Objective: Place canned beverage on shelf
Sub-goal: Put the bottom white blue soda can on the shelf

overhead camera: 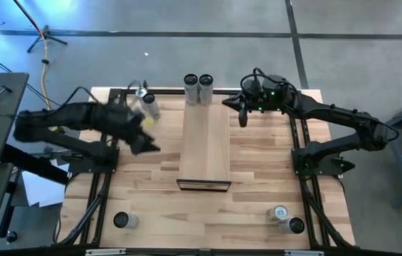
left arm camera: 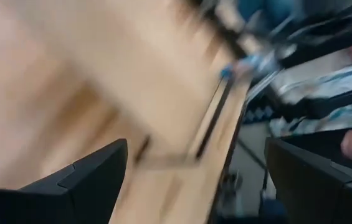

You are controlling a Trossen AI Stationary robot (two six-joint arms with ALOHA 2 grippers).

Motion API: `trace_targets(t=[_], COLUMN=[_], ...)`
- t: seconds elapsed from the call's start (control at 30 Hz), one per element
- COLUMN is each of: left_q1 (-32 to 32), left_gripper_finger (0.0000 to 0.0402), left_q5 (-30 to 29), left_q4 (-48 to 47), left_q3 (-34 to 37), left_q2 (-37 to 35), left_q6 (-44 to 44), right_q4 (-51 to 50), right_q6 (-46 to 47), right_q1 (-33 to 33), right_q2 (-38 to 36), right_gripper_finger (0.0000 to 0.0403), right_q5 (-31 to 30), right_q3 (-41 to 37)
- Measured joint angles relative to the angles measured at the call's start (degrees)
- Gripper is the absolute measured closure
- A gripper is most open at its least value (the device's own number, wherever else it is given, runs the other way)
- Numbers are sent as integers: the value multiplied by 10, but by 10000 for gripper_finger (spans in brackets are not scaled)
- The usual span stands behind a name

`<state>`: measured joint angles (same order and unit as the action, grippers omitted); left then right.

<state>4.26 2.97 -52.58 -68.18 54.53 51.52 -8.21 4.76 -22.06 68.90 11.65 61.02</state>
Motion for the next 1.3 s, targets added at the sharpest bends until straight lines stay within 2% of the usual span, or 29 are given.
trace_targets(t=[0.13, 0.27, 0.43, 0.7, 0.8, 0.9, 1.17, 1.3], left_q1=[134, 239, 347, 490, 523, 541, 543, 541], left_gripper_finger=[55, 55, 55, 55, 55, 55, 55, 55], left_q5=[-42, -44, -17, -17, -20, -22, -46, -36], left_q4=[-81, -128, -141, -135, -128, -110, -100, -101], left_q3=[-22, -23, -22, -22, -22, -22, -22, -22], left_q2=[27, 64, 119, 192, 213, 230, 237, 250], left_q6=[175, 313, 420, 565, 604, 604, 609, 603], right_q4=[-23, -46, -77, -83, -84, -83, -83, -83], right_q6=[-18, -13, -1, -1, -1, -2, -3, 3], right_q1=[0, 0, 0, 0, 0, 0, 0, 0], right_q2=[0, 0, 0, 0, 0, 0, 0, 0], right_gripper_finger=[402, 402, 402, 402, 402, 402, 402, 402], right_q5=[23, 40, 43, 42, 27, 9, 3, 3], right_q3=[0, 0, 0, 0, 0, 0, 0, 0])
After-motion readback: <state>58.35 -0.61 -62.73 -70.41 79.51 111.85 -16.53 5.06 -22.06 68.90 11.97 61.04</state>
